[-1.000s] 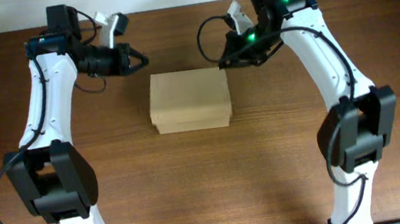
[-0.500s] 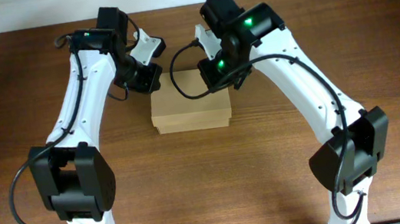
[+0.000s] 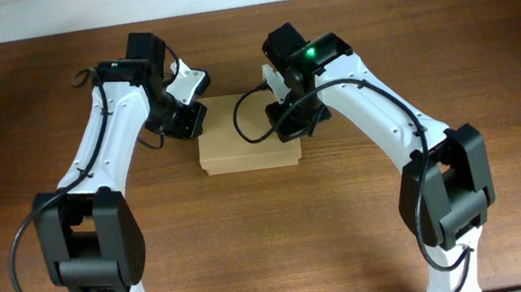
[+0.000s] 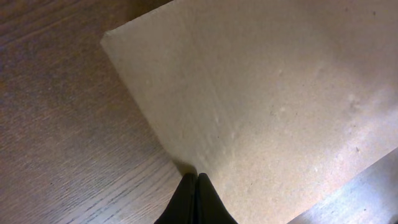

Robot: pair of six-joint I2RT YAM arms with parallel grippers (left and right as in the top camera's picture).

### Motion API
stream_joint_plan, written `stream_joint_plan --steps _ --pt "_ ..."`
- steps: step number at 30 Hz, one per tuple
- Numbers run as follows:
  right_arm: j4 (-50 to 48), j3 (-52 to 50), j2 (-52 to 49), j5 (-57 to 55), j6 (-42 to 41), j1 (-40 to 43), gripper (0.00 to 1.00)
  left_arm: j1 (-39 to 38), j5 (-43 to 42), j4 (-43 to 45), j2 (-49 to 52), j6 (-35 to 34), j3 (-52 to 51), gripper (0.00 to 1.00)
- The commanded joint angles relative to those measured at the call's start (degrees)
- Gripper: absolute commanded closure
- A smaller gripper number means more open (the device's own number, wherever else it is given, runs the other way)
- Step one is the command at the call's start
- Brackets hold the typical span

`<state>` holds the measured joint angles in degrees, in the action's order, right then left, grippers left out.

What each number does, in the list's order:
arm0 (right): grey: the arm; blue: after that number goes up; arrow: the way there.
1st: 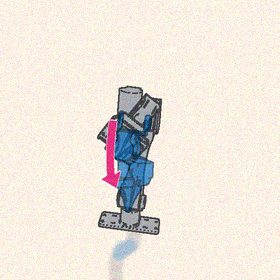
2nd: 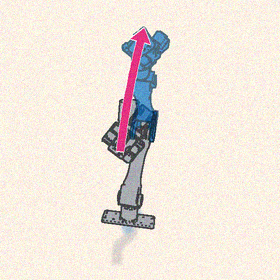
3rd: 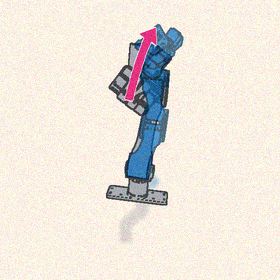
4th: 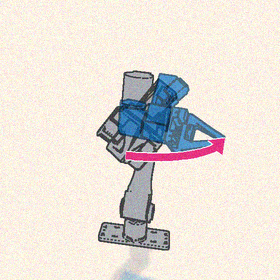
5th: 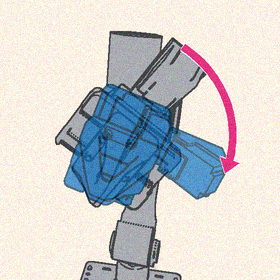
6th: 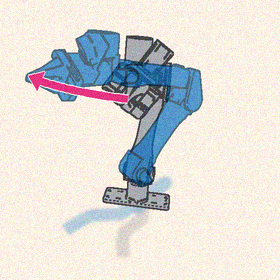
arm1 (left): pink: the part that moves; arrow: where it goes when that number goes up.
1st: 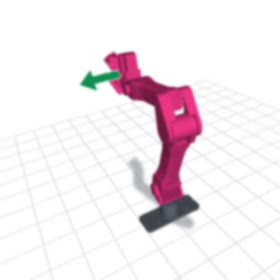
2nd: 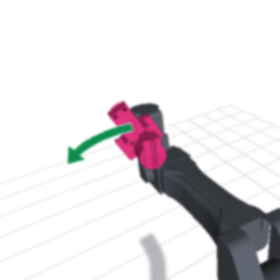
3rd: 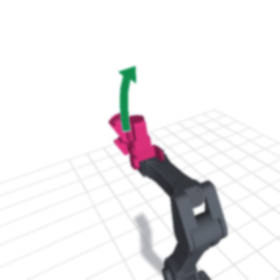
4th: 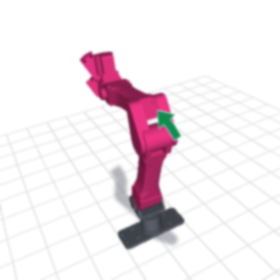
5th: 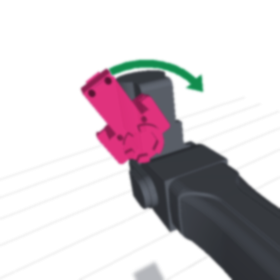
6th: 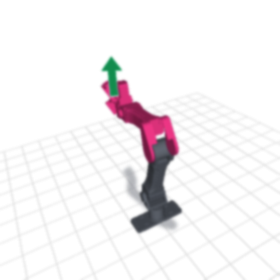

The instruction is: Pack container

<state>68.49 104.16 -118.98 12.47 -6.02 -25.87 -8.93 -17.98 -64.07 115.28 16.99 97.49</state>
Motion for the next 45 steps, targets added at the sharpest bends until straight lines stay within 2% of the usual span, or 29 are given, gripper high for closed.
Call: stream_joint_plan --steps 1,5,10,13,16,20,22,25,30,34,39,42,45 --pt "-1.1 -1.1 -0.3 -1.2 0.1 0.1 0.96 -0.3 0.7 -0.2 0.4 0.9 -2.1 0.98" --pt "-1.2 2.3 1.5 -2.2 -0.1 1.0 0.96 -0.3 0.9 0.0 -0.5 0.9 -0.8 0.99" --pt "3.1 12.8 4.6 -3.9 -0.4 4.2 0.96 0.0 2.1 -0.7 -4.1 0.6 4.2 0.98" --pt "9.1 22.2 5.3 -6.9 -0.4 6.6 0.96 0.1 7.7 -3.3 -7.1 0.4 9.3 0.89" --pt "16.3 32.9 5.3 -11.0 -0.4 8.7 0.93 0.1 13.7 -6.9 -10.6 0.4 14.8 0.85" --pt "25.1 47.1 5.4 -14.4 -0.2 10.5 0.91 0.9 17.9 -9.7 -15.8 0.5 19.8 0.76" --pt "28.8 54.0 5.6 -15.5 -0.6 11.0 0.91 1.5 21.1 -10.1 -19.2 0.4 20.6 0.68" --pt "28.8 57.0 8.7 -16.3 -0.9 11.3 0.91 2.3 24.9 -11.3 -24.0 0.4 20.6 0.64" --pt "28.8 50.8 20.0 -19.3 -0.9 11.4 0.91 3.5 26.0 -13.6 -31.4 -0.9 20.3 0.61" --pt "27.9 37.3 34.2 -23.8 -3.3 11.4 0.92 3.8 26.0 -13.5 -37.3 -1.1 16.5 0.61" --pt "23.5 15.8 55.9 -26.9 -3.5 11.2 0.86 3.7 26.7 -11.5 -46.9 -2.1 4.7 0.60" --pt "22.5 5.0 68.4 -28.0 -3.5 11.2 0.80 3.7 26.7 -10.1 -54.9 -2.4 -5.2 0.54" --pt "23.6 -2.7 77.9 -28.7 -3.9 11.2 0.80 3.7 26.6 -9.9 -63.2 -2.6 -14.8 0.50"
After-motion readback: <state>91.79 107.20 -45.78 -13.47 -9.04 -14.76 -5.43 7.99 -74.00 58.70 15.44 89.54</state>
